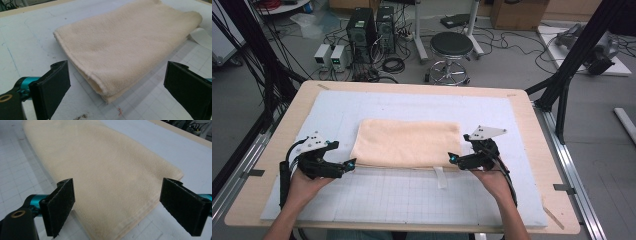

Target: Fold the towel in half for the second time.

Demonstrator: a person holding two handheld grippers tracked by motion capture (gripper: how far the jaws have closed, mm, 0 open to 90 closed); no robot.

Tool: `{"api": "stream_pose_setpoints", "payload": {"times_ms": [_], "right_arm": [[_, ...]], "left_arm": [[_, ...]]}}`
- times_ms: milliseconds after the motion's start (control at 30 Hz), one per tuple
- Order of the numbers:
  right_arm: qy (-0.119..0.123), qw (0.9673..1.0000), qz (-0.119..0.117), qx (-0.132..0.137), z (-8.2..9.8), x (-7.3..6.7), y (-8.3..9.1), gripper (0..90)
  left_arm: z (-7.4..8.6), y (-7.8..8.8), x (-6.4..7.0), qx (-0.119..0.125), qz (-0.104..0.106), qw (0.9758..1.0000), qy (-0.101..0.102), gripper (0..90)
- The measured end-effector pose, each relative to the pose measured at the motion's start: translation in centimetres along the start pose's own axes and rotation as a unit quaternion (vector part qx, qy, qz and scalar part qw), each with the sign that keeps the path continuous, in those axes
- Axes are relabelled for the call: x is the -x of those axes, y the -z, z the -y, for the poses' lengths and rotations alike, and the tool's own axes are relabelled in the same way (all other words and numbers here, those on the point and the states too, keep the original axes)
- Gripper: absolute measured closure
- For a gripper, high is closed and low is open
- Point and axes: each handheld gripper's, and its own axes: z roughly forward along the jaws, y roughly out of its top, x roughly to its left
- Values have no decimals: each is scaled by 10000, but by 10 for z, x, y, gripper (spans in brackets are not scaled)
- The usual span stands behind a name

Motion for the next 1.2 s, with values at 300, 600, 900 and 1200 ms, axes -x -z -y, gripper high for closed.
{"api": "stream_pose_setpoints", "payload": {"times_ms": [300,600,900,1200], "right_arm": [[59,9999,113,109,15,-7,17,120],[-38,9995,184,234,29,-13,35,121],[-129,9990,304,298,37,-17,50,120],[-153,9987,365,327,46,-24,62,120]], "left_arm": [[7,12,6,40,-53,10000,-67,66],[13,23,13,55,-74,9999,-111,63],[22,33,16,12,-132,9998,-117,63],[29,44,21,30,-187,9997,-167,63]]}}
